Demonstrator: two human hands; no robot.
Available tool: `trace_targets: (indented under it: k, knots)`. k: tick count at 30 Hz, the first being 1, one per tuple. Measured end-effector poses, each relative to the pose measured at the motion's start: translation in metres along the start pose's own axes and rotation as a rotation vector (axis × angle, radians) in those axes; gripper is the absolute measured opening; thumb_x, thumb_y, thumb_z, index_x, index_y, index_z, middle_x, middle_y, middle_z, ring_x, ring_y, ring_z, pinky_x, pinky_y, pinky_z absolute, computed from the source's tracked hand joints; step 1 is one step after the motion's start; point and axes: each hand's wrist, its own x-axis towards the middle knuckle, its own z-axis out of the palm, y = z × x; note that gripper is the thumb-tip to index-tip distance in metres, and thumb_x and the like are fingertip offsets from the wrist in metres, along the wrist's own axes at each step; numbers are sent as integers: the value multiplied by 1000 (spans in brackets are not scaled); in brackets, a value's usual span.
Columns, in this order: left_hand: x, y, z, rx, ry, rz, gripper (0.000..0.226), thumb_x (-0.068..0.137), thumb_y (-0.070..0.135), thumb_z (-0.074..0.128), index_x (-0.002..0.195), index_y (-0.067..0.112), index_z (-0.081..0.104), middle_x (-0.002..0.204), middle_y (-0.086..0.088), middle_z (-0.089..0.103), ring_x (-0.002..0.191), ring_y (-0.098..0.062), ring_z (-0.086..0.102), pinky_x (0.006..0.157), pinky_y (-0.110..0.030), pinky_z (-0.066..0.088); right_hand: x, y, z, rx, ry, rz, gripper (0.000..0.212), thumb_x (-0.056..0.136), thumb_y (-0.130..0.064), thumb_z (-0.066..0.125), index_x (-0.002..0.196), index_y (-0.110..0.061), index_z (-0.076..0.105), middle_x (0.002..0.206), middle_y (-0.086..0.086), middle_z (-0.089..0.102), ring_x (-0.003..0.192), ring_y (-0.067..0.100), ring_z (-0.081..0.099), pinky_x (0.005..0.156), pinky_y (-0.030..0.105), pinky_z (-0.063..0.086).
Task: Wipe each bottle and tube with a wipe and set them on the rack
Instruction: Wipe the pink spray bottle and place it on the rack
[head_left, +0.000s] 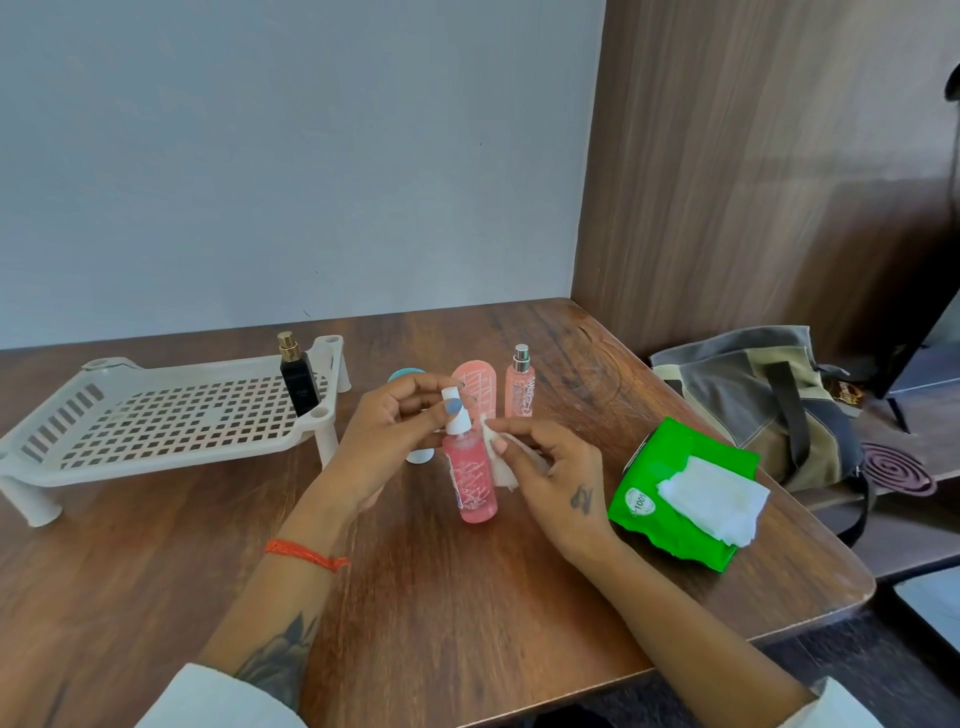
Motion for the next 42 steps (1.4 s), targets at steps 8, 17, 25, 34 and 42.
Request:
trace_targets:
  k: [8,17,25,34,42]
  knots:
    - [0,0,1,-4,1,3,21,80,10,69,98,20,65,91,0,73,84,-15,70,71,-27,58,-9,3,7,-283,-43,-488,21,80,-1,66,98,-9,72,108,9,65,98,17,58,87,21,44]
    - [1,-1,1,59,-1,-21,28,80,9,70,104,20,62,100,-2,71,90,-16,69,75,-30,57,-1,2,3,-77,58,-169,19,83,-22,63,96,-14,73,103,-8,66,99,-2,60,88,9,44]
    - [0,-2,2,97,25,10,27,80,10,70,103,20,63,97,1,72,90,-17,70,74,-30,58,-11,2,6,-304,-13,-451,19,83,-7,64,101,-8,72,106,8,66,99,14,58,88,18,44]
    - [1,-3,1,112,45,-3,26,79,13,72,102,21,63,96,0,71,89,-18,69,74,-34,59,-7,6,5,-200,29,-274,19,79,-2,69,97,-9,73,101,6,68,93,11,63,83,15,50]
    - [1,-3,1,121,41,-2,26,79,14,72,102,20,62,94,2,72,88,-17,70,72,-32,59,-10,1,3,-267,9,-412,18,85,-12,61,98,-8,73,103,8,67,96,14,61,84,20,48]
